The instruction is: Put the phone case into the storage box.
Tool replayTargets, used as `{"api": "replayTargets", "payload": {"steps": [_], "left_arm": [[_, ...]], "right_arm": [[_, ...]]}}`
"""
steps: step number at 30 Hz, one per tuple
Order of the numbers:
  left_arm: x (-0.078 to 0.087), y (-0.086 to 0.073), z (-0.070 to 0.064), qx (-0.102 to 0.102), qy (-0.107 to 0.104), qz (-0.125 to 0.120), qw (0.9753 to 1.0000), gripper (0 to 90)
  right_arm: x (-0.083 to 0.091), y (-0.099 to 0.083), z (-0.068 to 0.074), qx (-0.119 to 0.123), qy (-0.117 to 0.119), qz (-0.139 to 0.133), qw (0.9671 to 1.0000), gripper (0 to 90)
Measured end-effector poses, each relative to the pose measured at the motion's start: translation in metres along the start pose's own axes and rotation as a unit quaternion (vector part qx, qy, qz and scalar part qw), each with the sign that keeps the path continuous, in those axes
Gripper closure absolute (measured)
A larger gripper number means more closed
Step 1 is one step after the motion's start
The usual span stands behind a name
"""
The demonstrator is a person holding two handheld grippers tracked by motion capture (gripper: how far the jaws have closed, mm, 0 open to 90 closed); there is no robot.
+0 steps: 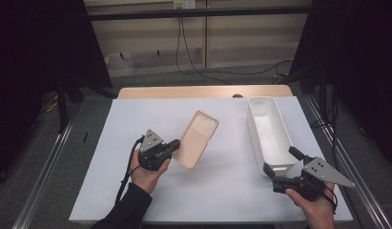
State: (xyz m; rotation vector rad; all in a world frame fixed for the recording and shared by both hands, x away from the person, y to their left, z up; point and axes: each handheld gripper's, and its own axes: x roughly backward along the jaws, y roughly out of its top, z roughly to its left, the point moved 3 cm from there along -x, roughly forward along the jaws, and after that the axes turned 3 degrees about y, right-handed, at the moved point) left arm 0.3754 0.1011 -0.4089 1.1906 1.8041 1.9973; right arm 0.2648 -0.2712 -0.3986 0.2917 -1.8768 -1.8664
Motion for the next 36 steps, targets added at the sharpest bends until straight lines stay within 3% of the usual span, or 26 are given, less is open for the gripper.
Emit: {"api": "replayTargets", "payload": {"steps": [8,15,26,36], "left_arm": [[0.0,0.002,-0.004,-0.006,-0.007,-0.001,1.0,87.8],[-0.001,0.001,-0.008,-0.011,-0.011,-0.001,0.9999,87.8],[-0.005,0.002,-0.013,-0.014,-0.018,-0.007,0.9997,87.8],[-0.006,0.003,-0.017,-0.017,-0.016,-0.008,0.9997,87.8]], "right_arm": [[-0.009,0.017,0.003,0.011,0.009,-0.004,0.9999,0.0],[-0.024,0.018,0.012,0.005,0.027,-0.001,0.9996,3.0],[-0.048,0.032,0.025,0.007,0.044,-0.009,0.9989,1.7],[-0.064,0.034,0.032,0.004,0.058,0.002,0.9983,0.9]]}}
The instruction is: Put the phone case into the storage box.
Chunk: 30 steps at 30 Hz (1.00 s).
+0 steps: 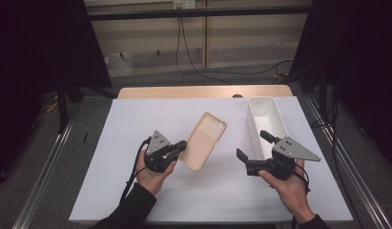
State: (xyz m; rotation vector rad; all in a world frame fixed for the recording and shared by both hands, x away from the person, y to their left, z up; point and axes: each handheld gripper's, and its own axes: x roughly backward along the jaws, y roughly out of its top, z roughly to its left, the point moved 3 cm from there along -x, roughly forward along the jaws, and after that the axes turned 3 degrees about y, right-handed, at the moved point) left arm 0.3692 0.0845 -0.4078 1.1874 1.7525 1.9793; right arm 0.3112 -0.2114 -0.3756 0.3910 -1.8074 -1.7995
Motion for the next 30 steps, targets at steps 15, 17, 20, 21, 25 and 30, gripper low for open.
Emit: {"api": "replayTargets", "payload": {"steps": [15,17,20,21,25,30], "left_arm": [[-0.004,-0.001,-0.002,0.0,-0.004,0.004,1.0,87.8],[-0.004,-0.001,-0.002,-0.002,-0.003,0.004,1.0,87.8],[-0.004,0.0,-0.003,-0.002,-0.002,0.003,1.0,87.8],[-0.004,0.0,-0.003,-0.003,-0.003,0.003,1.0,87.8],[-0.005,0.0,-0.004,-0.002,-0.002,0.001,1.0,87.8],[-0.007,0.0,-0.002,-0.001,0.003,0.0,1.0,87.8]], "right_arm": [[-0.02,0.004,0.001,-0.023,0.013,0.013,0.9996,2.1],[-0.023,0.006,0.001,-0.024,0.013,0.013,0.9995,2.1],[-0.027,0.009,0.002,-0.026,0.014,0.013,0.9995,2.2],[-0.029,0.01,0.003,-0.027,0.014,0.015,0.9994,2.4],[-0.037,0.013,0.006,-0.022,0.02,0.022,0.9993,3.8],[-0.045,0.015,0.005,-0.025,0.02,0.022,0.9993,7.3]]}}
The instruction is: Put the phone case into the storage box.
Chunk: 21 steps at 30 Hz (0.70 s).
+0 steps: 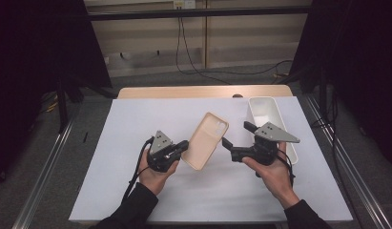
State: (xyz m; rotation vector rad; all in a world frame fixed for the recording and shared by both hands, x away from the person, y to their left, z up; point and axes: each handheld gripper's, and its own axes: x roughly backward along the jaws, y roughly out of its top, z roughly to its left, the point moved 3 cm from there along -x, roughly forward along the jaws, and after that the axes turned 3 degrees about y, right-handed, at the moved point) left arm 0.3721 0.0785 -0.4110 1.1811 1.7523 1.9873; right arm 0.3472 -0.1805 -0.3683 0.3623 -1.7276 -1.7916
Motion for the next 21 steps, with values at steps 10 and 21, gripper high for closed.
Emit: {"api": "replayTargets", "payload": {"steps": [10,21], "left_arm": [[-0.001,0.001,0.002,0.0,0.006,-0.002,1.0,87.8],[-0.002,0.001,0.0,-0.003,0.006,-0.009,0.9999,87.8]], "right_arm": [[-0.015,0.005,-0.002,-0.018,-0.015,0.001,0.9997,15.3],[-0.03,0.002,-0.001,-0.037,-0.024,0.012,0.999,29.0]]}}
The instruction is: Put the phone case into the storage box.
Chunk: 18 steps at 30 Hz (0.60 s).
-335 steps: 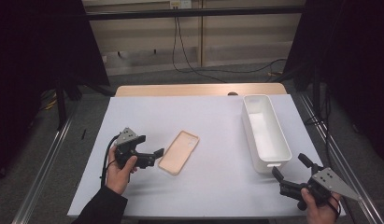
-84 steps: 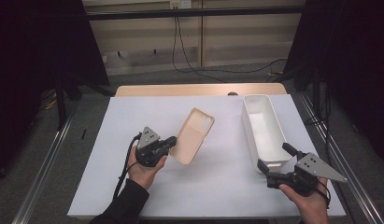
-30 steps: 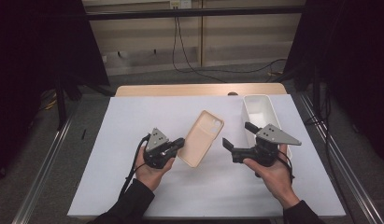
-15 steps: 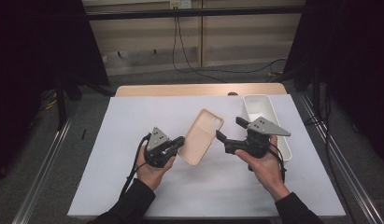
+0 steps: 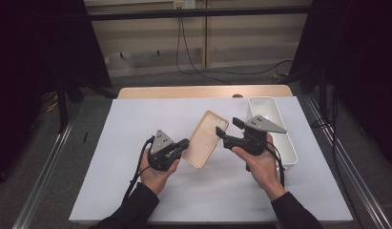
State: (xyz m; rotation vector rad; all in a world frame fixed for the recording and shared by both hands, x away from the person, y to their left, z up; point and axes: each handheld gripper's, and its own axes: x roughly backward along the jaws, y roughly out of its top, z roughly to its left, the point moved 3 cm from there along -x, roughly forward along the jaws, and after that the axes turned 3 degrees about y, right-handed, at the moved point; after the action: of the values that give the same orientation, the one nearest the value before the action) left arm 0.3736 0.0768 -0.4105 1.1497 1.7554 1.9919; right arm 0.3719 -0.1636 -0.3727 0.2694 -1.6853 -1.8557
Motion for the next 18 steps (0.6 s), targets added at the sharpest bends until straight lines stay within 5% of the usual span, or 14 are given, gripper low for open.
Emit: {"api": "replayTargets", "payload": {"steps": [10,18], "left_arm": [[-0.0018,0.0002,-0.0022,0.0,0.001,-0.005,1.0,87.8],[-0.0017,0.0003,-0.0051,-0.004,-0.006,-0.007,1.0,87.7]], "right_arm": [[-0.0025,-0.004,0.0024,-0.013,-0.001,0.003,0.9999,41.5],[-0.0038,-0.0074,0.003,-0.017,0.011,0.006,0.9998,60.3]]}}
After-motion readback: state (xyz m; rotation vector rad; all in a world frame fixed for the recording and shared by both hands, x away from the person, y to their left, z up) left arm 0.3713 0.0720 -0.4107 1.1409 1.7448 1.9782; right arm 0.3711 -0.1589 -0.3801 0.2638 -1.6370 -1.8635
